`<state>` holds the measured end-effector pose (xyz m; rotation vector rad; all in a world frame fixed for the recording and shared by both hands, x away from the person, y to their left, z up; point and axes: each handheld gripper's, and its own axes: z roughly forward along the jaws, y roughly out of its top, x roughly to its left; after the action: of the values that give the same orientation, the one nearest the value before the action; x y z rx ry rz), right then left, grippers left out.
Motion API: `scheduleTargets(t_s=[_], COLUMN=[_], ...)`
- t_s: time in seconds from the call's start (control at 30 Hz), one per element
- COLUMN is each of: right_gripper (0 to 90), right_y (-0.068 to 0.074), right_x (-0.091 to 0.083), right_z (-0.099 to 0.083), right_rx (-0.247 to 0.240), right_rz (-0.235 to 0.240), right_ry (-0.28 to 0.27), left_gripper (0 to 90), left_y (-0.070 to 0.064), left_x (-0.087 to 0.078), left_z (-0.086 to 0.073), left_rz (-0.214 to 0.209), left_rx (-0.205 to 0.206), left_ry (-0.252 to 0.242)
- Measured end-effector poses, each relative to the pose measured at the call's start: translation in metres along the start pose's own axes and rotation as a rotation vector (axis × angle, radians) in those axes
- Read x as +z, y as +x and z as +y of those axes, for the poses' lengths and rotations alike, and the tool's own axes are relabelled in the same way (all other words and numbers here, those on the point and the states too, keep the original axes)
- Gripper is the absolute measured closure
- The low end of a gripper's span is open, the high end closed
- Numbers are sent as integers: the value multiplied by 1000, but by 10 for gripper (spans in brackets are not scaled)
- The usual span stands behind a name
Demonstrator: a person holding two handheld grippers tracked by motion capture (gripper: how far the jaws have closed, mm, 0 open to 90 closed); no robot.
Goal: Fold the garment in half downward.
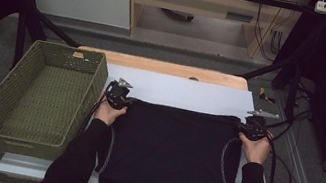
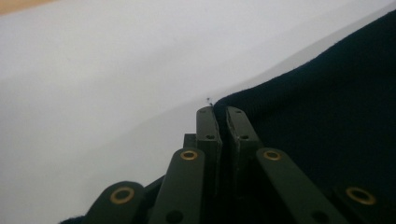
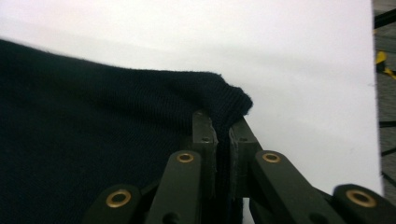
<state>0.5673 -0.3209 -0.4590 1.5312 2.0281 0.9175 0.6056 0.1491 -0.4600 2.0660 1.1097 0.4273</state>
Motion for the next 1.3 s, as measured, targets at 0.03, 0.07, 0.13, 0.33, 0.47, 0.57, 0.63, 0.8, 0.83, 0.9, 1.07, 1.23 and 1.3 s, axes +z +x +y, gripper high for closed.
scheduleTargets(t_s=[0.03,0.07,0.13,0.33,0.47,0.57,0.63,0.8,0.83,0.9,1.07,1.23,1.3], right_gripper=[845,840,820,351,207,124,87,74,75,78,87,99,100], right_y=[-1,-2,-2,1,12,23,27,43,45,47,50,54,55], right_x=[2,4,7,-13,-35,-46,-53,-61,-62,-65,-67,-56,-54], right_z=[0,0,-3,-13,-22,-30,-34,-55,-59,-65,-76,-80,-81], right_rx=[-4,-1,6,58,74,69,72,46,47,58,62,47,39], right_rz=[-12,-17,-16,-17,42,55,57,55,48,42,30,10,1], right_ry=[4,15,27,-94,-122,-109,-80,-33,-31,-34,-14,42,52], left_gripper=[848,843,814,430,273,163,130,58,56,51,41,39,38], left_y=[0,-1,-2,-3,-11,-23,-32,-48,-51,-54,-56,-59,-58], left_x=[3,6,9,-18,-47,-67,-79,-93,-95,-99,-105,-103,-103], left_z=[2,4,3,-3,-14,-26,-37,-57,-62,-71,-87,-96,-98], left_rz=[2,3,1,-26,-46,-89,-120,-151,-160,-174,-162,-168,-171], left_rx=[-2,-2,-29,-109,-113,-99,-84,-59,-49,-52,-56,-51,-51], left_ry=[3,10,16,-63,-132,-161,-173,-174,-180,-191,-184,-172,-165])
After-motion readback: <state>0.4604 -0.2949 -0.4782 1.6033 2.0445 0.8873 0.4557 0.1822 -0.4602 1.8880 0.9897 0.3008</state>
